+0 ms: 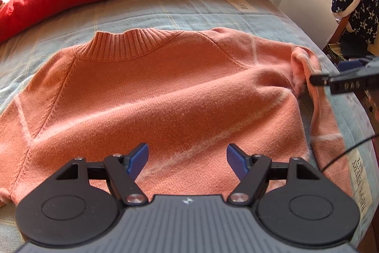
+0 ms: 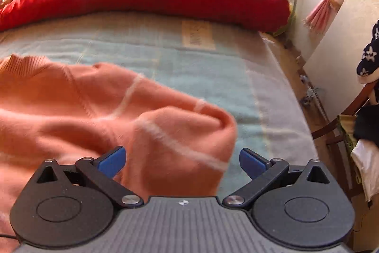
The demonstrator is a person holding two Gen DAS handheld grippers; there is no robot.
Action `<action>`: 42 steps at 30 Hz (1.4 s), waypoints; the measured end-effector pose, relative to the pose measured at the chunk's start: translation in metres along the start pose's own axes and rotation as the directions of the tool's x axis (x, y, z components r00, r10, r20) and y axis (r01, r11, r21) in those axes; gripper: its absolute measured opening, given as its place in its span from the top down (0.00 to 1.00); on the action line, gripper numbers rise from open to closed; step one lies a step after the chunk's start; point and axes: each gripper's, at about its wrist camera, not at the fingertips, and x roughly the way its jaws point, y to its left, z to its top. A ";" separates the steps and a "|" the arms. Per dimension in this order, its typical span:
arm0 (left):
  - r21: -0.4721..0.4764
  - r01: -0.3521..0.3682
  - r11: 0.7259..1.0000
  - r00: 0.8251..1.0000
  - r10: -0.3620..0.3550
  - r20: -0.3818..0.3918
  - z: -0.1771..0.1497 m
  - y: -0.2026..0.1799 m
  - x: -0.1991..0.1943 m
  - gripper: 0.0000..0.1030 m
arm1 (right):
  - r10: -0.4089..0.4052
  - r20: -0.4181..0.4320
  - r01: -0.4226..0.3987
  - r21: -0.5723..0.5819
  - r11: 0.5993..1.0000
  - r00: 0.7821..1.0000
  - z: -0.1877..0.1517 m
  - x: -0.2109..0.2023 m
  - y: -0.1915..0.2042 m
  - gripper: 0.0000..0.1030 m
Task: Fold clothes
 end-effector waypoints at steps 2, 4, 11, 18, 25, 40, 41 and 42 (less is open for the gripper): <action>0.003 0.004 1.000 1.000 -0.004 0.001 0.001 -0.001 0.001 0.29 | -0.057 -0.062 0.055 -0.045 0.997 0.996 -0.016 0.016 0.019 0.00; 0.012 0.009 1.000 1.000 -0.009 0.003 0.002 -0.002 0.001 0.29 | -0.147 -0.092 0.137 -0.103 0.985 0.985 -0.029 0.029 0.027 0.00; 0.016 0.011 1.000 1.000 -0.011 -0.013 -0.001 -0.001 0.004 0.29 | -0.351 -0.093 0.328 -0.197 0.924 0.932 -0.043 0.023 0.003 0.00; 0.025 0.027 0.999 1.000 -0.027 -0.012 0.000 -0.004 0.005 0.29 | -0.456 -0.080 0.445 -0.130 0.886 0.886 -0.043 0.006 -0.046 0.00; 0.030 0.043 0.999 0.999 -0.043 -0.013 0.001 -0.010 0.006 0.29 | -0.048 -0.174 0.078 0.172 0.982 0.984 -0.066 -0.002 -0.035 0.00; 0.053 0.037 0.998 0.999 -0.037 -0.011 0.002 -0.013 0.007 0.29 | 0.165 0.041 -0.170 0.245 0.955 0.986 -0.069 -0.033 -0.012 0.00; 0.053 0.036 0.998 0.999 -0.036 -0.011 0.001 -0.013 0.007 0.29 | 0.134 0.045 -0.141 0.268 0.953 0.990 -0.070 -0.033 -0.018 0.00; 0.053 0.036 0.998 0.999 -0.035 -0.011 0.001 -0.013 0.007 0.29 | 0.114 0.027 -0.117 0.301 0.946 0.993 -0.070 -0.029 -0.025 0.00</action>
